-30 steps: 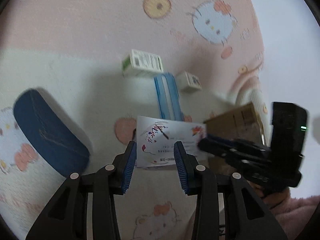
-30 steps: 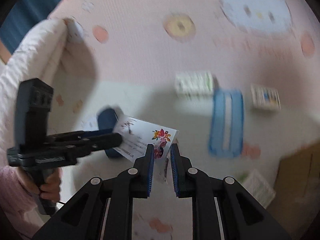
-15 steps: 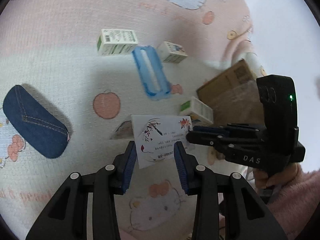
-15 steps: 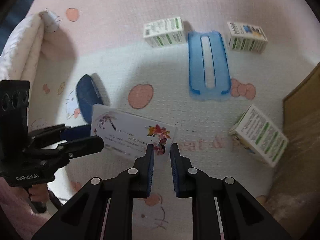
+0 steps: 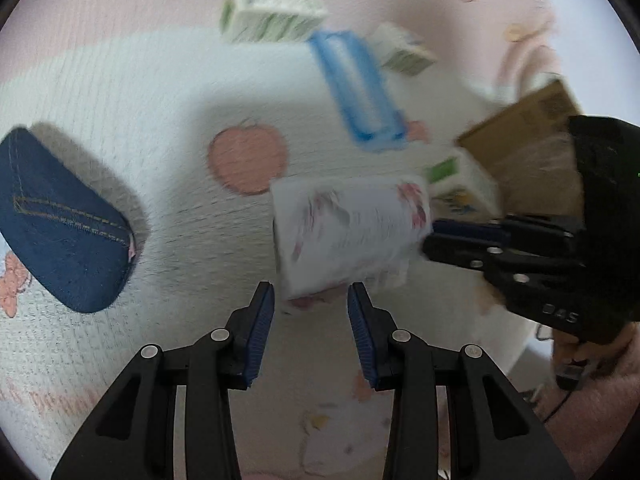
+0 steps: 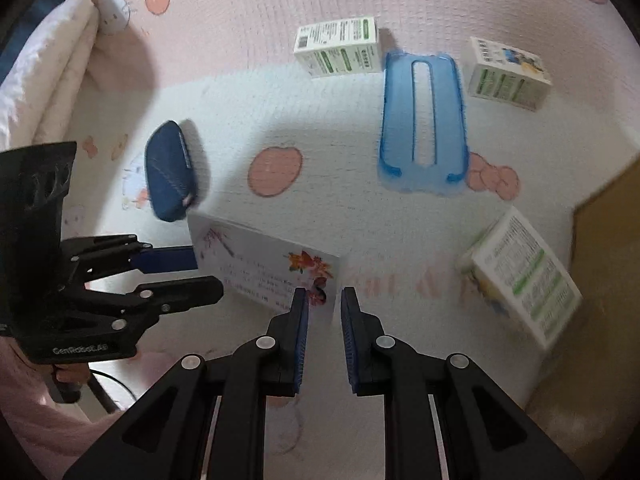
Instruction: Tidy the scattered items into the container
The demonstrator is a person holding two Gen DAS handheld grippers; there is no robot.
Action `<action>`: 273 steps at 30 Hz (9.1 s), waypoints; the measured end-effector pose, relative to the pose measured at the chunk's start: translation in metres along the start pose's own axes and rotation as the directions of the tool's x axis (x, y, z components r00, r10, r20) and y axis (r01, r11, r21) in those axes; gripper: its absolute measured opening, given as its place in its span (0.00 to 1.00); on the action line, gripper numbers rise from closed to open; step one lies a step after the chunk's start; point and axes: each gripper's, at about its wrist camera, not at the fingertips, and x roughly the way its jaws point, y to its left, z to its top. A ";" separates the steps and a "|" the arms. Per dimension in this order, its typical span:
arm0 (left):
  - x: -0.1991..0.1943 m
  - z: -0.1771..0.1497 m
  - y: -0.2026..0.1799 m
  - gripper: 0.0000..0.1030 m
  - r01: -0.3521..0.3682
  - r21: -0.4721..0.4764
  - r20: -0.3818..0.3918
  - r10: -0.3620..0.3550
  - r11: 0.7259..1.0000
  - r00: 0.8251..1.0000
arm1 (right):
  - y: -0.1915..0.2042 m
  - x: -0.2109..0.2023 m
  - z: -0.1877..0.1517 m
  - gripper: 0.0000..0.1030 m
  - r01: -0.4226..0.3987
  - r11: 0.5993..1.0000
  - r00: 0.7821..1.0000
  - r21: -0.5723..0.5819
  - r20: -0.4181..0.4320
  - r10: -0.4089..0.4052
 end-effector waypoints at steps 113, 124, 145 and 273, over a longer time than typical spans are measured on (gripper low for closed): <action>0.015 0.054 -0.364 0.27 0.234 0.372 -0.381 -0.082 0.898 0.921 | -0.236 -0.226 -0.104 0.16 0.066 0.871 0.996 0.487 0.025 -0.090; -0.023 0.071 -0.355 0.42 0.072 0.484 -0.039 -0.061 0.872 0.997 | -0.240 -0.193 -0.064 0.16 -0.076 0.852 0.997 0.518 0.062 0.051; -0.053 0.107 -0.241 0.29 0.037 0.270 0.081 -0.061 0.962 0.995 | -0.195 -0.226 -0.019 0.23 0.024 0.826 0.982 0.563 0.143 -0.126; -0.003 -0.024 0.125 0.49 0.138 -0.241 0.059 -0.128 0.961 0.990 | 0.082 0.001 0.124 0.34 -0.041 0.980 0.991 -0.193 -0.136 0.015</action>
